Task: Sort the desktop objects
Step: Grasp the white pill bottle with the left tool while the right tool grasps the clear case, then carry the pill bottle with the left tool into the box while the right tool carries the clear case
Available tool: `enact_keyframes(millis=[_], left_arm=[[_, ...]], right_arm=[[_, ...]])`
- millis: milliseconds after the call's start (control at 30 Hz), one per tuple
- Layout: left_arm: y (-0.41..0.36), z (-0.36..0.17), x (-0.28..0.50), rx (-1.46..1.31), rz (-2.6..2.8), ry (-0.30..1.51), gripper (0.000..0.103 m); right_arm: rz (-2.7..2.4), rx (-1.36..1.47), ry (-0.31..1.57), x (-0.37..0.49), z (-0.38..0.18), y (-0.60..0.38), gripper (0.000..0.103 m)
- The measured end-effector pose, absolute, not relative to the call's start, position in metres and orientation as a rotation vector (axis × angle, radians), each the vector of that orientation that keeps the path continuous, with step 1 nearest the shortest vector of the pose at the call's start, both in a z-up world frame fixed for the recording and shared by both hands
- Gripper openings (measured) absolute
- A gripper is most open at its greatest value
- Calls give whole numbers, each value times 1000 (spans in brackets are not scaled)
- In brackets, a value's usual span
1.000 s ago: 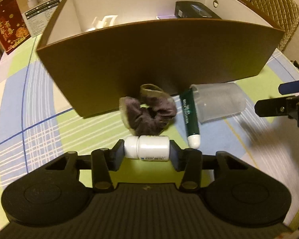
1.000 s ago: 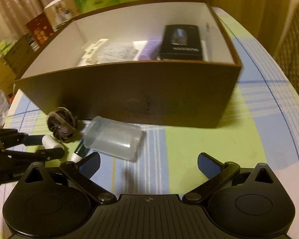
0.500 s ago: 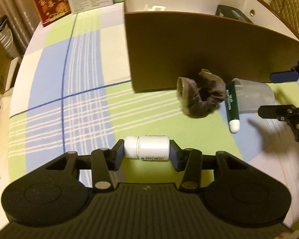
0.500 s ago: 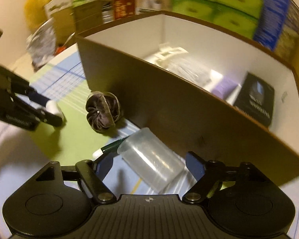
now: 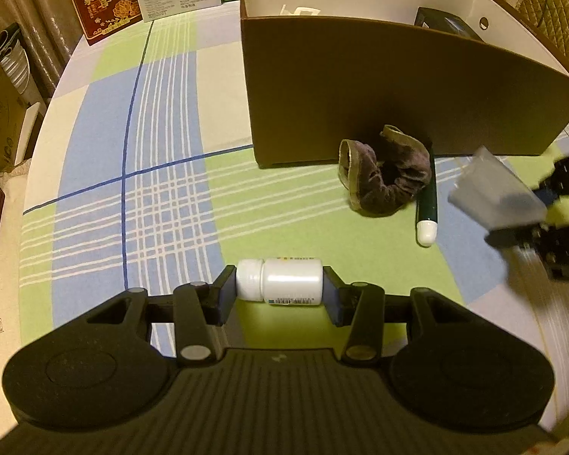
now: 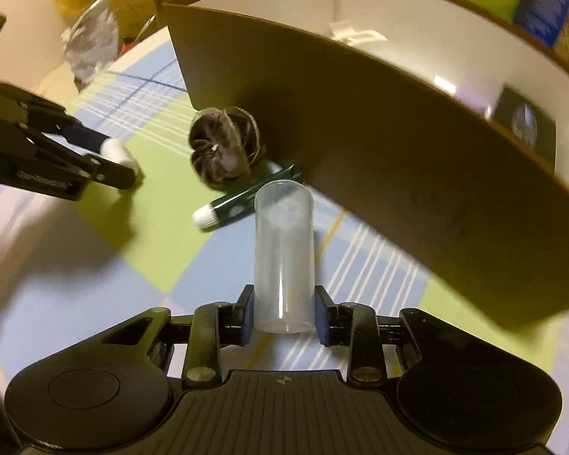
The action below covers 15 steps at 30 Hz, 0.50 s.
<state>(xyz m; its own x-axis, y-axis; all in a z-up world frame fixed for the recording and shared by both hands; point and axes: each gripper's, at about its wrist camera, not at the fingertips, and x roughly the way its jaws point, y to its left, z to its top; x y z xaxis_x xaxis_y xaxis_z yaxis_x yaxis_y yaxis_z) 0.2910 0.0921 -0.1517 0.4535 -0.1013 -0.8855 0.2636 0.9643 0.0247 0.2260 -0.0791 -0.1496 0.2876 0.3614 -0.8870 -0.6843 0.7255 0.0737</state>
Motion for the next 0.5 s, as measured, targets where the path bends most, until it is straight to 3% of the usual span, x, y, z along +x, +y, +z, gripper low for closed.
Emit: enact_keyframes(millis=[133, 267, 500], left_arm=[[89, -152, 288, 168, -238, 1083, 42], [85, -153, 284, 172, -250, 1082, 42], [80, -155, 287, 175, -255, 1084, 42]], right_arm=[[677, -222, 1128, 225, -147, -88, 30], [643, -234, 1096, 227, -143, -86, 53], [607, -238, 1057, 238, -141, -80, 53]])
